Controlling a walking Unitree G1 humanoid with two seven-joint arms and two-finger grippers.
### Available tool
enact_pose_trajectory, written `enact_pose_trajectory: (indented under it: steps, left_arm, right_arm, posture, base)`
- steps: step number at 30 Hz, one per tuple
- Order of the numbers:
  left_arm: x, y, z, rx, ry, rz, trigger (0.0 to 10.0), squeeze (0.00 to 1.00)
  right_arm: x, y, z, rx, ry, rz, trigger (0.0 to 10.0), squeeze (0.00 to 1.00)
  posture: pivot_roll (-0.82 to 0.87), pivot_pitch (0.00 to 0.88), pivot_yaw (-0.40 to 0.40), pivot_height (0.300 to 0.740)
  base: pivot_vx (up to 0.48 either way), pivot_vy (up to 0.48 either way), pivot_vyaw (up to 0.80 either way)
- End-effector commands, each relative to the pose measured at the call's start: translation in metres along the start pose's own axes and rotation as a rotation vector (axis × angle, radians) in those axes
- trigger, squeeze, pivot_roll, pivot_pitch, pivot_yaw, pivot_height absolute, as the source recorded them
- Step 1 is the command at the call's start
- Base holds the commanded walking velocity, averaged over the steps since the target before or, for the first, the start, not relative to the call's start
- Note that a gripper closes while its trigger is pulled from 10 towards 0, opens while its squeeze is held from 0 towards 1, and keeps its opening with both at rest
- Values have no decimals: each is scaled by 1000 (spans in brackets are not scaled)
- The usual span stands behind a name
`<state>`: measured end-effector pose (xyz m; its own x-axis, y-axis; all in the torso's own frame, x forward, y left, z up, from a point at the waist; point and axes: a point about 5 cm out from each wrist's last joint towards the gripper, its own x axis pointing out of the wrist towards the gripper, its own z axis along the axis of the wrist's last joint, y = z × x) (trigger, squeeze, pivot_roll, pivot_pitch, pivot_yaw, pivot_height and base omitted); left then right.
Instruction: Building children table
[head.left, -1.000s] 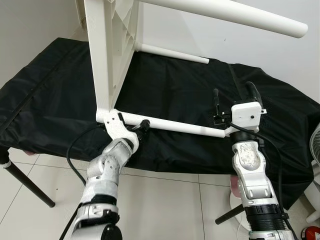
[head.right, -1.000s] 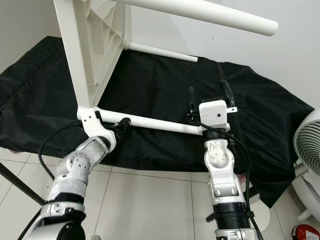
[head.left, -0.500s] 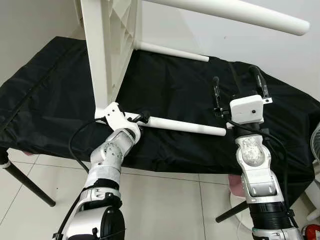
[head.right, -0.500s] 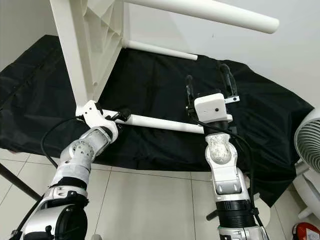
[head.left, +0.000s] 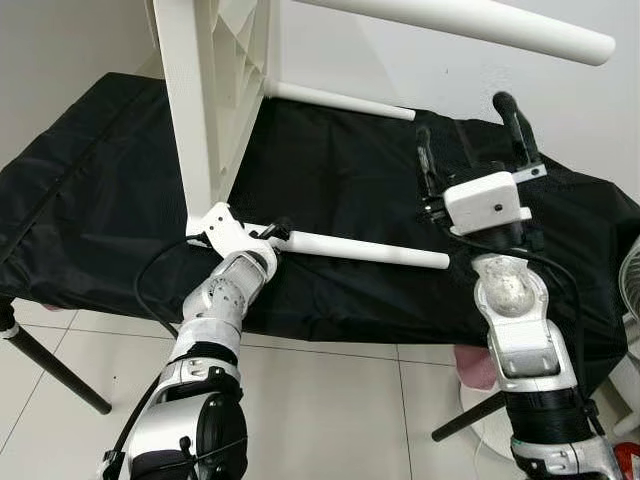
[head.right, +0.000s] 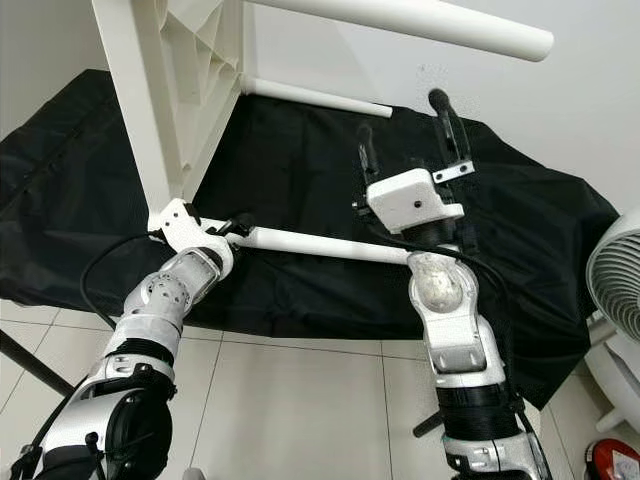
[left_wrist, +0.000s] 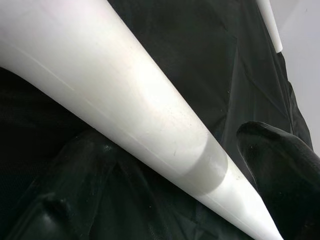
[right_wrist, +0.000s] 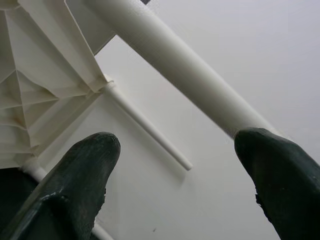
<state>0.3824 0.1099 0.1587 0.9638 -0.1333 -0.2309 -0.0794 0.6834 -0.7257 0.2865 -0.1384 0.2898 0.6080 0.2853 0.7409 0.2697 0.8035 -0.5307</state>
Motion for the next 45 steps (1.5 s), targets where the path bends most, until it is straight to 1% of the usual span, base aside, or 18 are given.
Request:
enact_pose_trajectory:
  steps: [1, 3, 8, 10, 11, 15, 17, 22, 24, 26, 27, 30, 32, 39, 40, 41, 42, 45]
  left_arm:
    - [-1, 10, 4, -1, -22, 43, 10000, 0]
    - [-1, 11, 6, 1, -29, 42, 10000, 0]
    - [-1, 11, 8, -2, -39, 38, 10000, 0]
    - [-1, 11, 8, -2, -39, 38, 10000, 0]
    - [-1, 10, 8, 3, -41, 34, 10000, 0]
    - [-1, 9, 8, 4, -45, 28, 10000, 0]
    - [-1, 8, 7, 3, -50, 25, 10000, 0]
    - [-2, 7, 7, 2, -55, 22, 10000, 0]
    - [-3, 6, 7, 1, -59, 20, 10000, 0]
    - [-3, 6, 7, 1, -59, 20, 10000, 0]
    - [-3, 6, 7, 0, -61, 19, 10000, 0]
    - [-3, 6, 6, -1, -61, 17, 10000, 0]
    - [-4, 5, 5, -5, -60, 16, 10000, 0]
    - [-4, 5, 4, -8, -57, 15, 10000, 0]
    - [-4, 4, 2, -11, -53, 13, 10000, 0]
    - [-4, 4, 2, -11, -53, 13, 10000, 0]
    - [-4, 2, 0, -21, -46, 9, 10000, 0]
    - [-4, 0, -2, -34, -39, 6, 10000, 0]
  right_arm:
    - [10, -6, 5, -68, -57, -12, 10000, 0]
    - [19, -7, 9, -111, -93, -8, 10000, 0]
    - [35, -6, 13, -134, -127, 5, 10000, 0]
    - [35, -6, 13, -134, -127, 5, 10000, 0]
    - [42, -5, 15, -149, -136, 18, 10000, 0]
    - [59, -2, 14, -172, -128, 56, 10000, 0]
    - [74, 2, 13, -205, -119, 80, 10000, 0]
    - [85, 5, 12, -233, -112, 95, 10000, 0]
    - [96, 6, 12, -270, -110, 98, 10000, 0]
    - [96, 6, 12, -270, -110, 98, 10000, 0]
    - [107, 8, 12, -313, -98, 108, 10000, 0]
    - [112, 9, 12, -338, -89, 116, 10000, 0]
    - [125, 9, 15, -414, -97, 117, 10000, 0]
    - [132, 7, 18, -459, -106, 109, 10000, 0]
    - [137, 5, 17, -471, -95, 106, 1373, 0]
    - [137, 5, 17, -471, -95, 106, 1373, 0]
    - [140, 2, 17, -495, -92, 108, 0, 0]
    - [143, -2, 17, -517, -89, 103, 0, 0]
  posture:
    - [67, 116, -39, 740]
    - [72, 111, -41, 740]
    - [74, 109, -44, 740]
    - [74, 109, -44, 740]
    - [75, 106, -48, 740]
    - [77, 107, -54, 740]
    - [81, 107, -62, 740]
    - [83, 107, -69, 740]
    - [83, 110, -73, 740]
    - [83, 110, -73, 740]
    - [82, 114, -75, 740]
    - [79, 119, -74, 740]
    - [73, 124, -75, 740]
    - [72, 126, -74, 740]
    - [70, 130, -75, 740]
    - [70, 130, -75, 740]
    - [71, 131, -77, 740]
    - [71, 132, -78, 740]
  base:
    - [0, 0, 0]
    - [0, 0, 0]
    - [0, 0, 0]
    - [0, 0, 0]
    - [0, 0, 0]
    - [0, 0, 0]
    - [0, 0, 0]
    - [0, 0, 0]
    - [0, 0, 0]
    - [0, 0, 0]
    - [0, 0, 0]
    - [0, 0, 0]
    - [0, 0, 0]
    - [0, 0, 0]
    - [0, 0, 0]
    - [0, 0, 0]
    - [0, 0, 0]
    - [0, 0, 0]
